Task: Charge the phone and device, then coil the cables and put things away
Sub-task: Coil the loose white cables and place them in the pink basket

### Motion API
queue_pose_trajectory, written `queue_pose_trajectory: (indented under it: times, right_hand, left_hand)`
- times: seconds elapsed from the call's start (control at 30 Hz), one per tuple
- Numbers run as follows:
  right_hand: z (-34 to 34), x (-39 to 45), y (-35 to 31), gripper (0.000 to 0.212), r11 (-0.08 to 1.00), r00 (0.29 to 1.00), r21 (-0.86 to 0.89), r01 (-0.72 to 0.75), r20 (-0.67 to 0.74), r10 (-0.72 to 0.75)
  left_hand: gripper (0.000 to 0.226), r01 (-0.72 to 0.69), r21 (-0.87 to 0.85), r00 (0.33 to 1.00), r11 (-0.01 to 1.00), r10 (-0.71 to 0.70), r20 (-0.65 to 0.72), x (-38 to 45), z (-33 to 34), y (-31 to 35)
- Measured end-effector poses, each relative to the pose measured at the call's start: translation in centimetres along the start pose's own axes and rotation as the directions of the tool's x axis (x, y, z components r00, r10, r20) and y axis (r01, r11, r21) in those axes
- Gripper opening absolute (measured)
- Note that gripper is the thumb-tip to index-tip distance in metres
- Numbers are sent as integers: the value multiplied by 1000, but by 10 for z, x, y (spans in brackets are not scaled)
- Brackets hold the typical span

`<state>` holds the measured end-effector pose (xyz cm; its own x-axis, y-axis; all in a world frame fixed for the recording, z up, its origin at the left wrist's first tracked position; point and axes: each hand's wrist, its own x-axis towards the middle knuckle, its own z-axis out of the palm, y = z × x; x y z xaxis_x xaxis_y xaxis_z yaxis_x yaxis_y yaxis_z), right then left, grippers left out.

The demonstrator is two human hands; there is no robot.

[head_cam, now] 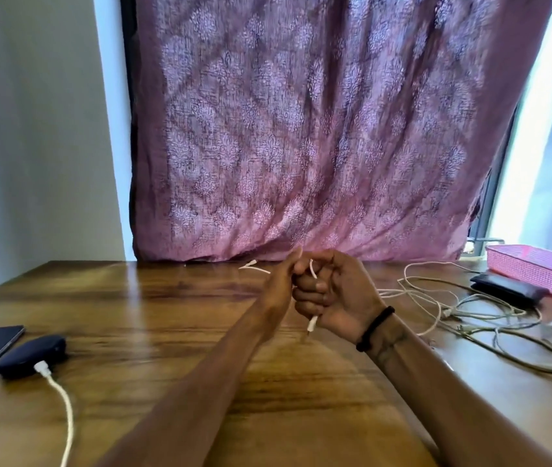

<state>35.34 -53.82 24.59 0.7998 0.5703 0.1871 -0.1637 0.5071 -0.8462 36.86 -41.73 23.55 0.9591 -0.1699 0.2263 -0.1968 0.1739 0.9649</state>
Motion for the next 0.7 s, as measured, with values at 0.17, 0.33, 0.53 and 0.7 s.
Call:
queue_pose_trajectory:
  times: [0.17, 0.33, 0.53, 0.7]
  right_hand:
    - [15, -6, -5, 35, 996, 988, 84, 23, 152, -36]
    - [17, -4, 0, 44, 997, 987, 79, 11, 159, -23]
    - [16, -8, -2, 24, 1000, 981, 18, -1, 194, -2]
    - [4, -9, -21, 22, 914, 944, 242, 326, -40, -326]
  left_hand:
    - [41, 104, -454, 993, 885, -66, 100, -14, 7, 15]
    - [43, 143, -525, 981, 839, -51, 186, -12, 5, 15]
    - [47, 176, -427, 982, 887, -128, 139, -14, 12, 6]
    - [34, 23, -113, 1000, 993, -23, -6, -2, 8, 3]
